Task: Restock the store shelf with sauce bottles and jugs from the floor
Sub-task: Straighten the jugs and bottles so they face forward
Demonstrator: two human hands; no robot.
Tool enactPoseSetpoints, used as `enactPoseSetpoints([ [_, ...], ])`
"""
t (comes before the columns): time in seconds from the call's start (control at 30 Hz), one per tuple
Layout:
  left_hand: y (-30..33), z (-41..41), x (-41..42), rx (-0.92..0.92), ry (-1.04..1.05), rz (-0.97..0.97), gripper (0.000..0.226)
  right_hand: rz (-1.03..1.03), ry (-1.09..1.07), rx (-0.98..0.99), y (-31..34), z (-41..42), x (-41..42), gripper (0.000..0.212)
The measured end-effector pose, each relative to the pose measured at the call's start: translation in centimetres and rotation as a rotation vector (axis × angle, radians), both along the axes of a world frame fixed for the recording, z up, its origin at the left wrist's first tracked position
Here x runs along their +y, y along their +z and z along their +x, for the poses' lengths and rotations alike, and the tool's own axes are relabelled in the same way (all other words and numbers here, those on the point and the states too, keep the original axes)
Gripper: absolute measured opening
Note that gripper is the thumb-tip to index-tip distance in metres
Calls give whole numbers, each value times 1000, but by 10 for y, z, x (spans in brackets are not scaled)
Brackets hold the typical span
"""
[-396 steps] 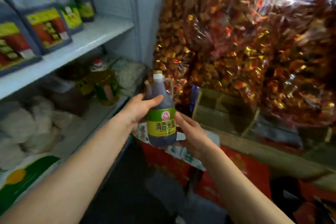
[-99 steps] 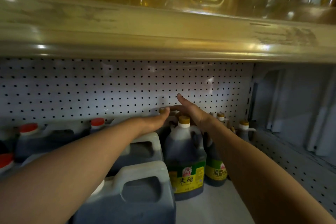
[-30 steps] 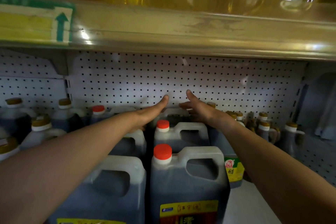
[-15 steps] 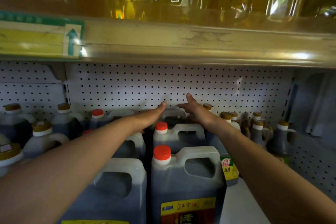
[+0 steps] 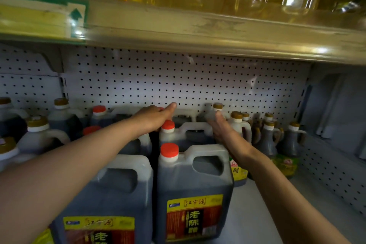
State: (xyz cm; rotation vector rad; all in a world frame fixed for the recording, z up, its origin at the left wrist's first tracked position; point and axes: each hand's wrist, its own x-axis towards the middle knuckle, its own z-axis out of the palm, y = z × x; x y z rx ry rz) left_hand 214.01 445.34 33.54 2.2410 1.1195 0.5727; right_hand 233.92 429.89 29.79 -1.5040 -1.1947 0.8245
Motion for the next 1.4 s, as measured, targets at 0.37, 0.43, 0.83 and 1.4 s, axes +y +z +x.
enactPoseSetpoints([
  [0.37,4,-8,-6,-25,40,-74,96,-25,-14,50,7,-18,-5,76],
  [0.43,4,-8,-7,-14,38,-74,93,-19,-19,72,9,-21,-6,72],
  [0.83,7,-9,-26,20,56,-103,119,18,6,63,17,-29,-15,39],
  [1.4,-47,-79,-190,-285,-222,283,73,418,-415,69,-94,-117,-107,60],
])
